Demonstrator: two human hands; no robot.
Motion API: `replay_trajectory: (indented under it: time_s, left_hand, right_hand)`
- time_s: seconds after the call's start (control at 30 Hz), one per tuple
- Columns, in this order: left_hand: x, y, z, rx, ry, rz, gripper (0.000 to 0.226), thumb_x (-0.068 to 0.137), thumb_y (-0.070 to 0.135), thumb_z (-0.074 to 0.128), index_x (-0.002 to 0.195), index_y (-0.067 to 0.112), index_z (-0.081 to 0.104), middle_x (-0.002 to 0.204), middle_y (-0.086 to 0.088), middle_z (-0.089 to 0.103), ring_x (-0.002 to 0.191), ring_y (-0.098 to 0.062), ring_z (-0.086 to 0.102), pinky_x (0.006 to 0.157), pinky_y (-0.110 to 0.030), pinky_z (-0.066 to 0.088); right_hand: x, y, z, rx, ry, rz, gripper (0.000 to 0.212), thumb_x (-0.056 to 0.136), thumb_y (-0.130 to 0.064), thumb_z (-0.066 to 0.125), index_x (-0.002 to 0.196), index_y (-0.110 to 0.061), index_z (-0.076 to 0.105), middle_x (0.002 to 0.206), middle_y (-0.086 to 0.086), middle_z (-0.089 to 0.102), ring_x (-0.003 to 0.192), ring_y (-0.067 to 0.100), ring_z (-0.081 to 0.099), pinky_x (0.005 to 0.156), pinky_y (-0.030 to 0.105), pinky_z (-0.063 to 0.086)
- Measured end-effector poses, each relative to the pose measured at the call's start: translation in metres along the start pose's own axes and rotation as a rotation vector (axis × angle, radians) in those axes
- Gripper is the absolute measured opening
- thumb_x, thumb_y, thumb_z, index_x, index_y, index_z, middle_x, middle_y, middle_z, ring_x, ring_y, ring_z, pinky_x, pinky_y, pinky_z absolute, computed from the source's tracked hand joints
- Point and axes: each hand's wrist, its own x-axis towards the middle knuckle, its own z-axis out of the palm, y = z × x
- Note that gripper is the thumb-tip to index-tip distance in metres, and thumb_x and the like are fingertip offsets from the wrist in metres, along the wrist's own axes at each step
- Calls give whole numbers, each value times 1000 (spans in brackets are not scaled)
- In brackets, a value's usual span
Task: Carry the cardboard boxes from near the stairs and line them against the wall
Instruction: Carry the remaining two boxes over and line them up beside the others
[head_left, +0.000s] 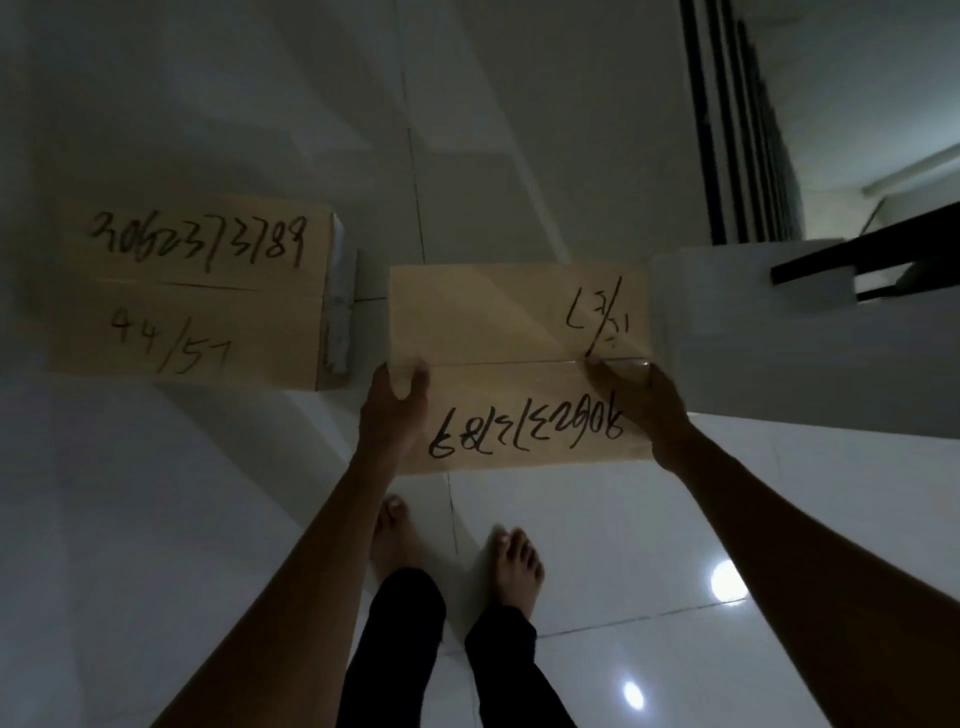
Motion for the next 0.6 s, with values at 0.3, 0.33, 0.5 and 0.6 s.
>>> replay_trajectory:
  time_s: [0.3, 0.33, 0.5, 0.6]
  left_hand:
    - [-283, 36, -162, -41, 221, -52, 57, 100, 52, 45, 142, 14, 45, 137, -14, 58, 122, -37, 57, 99, -41, 43]
    - [-322, 34, -178, -62, 248, -63, 58, 100, 52, 44, 142, 13, 45, 136, -14, 59, 120, -36, 58, 98, -42, 44]
    - [-485, 5, -235, -230, 341, -125, 61, 96, 59, 45, 136, 12, 50, 126, -14, 64, 110, -34, 61, 94, -42, 49]
    - [-560, -26, -251, -310, 422, -142, 61, 94, 62, 48, 133, 16, 55, 123, -12, 67, 109, -34, 64, 96, -50, 52]
  right_hand:
    - [-260, -114, -56, -177, -132, -111, 64, 79, -57, 81, 129, -21, 65, 109, 8, 78, 93, 28, 76, 87, 50, 63]
    - [-295, -125, -65, -209, -152, -135, 65, 79, -58, 81, 130, -21, 64, 109, 8, 78, 94, 27, 75, 87, 49, 63]
    - [-445, -154, -99, -335, -236, -277, 72, 79, -59, 81, 134, -18, 60, 114, 8, 75, 104, 31, 73, 95, 53, 60]
    - [-513, -150, -108, -416, -266, -353, 74, 78, -60, 80, 134, -15, 61, 117, 10, 73, 107, 33, 71, 97, 53, 59]
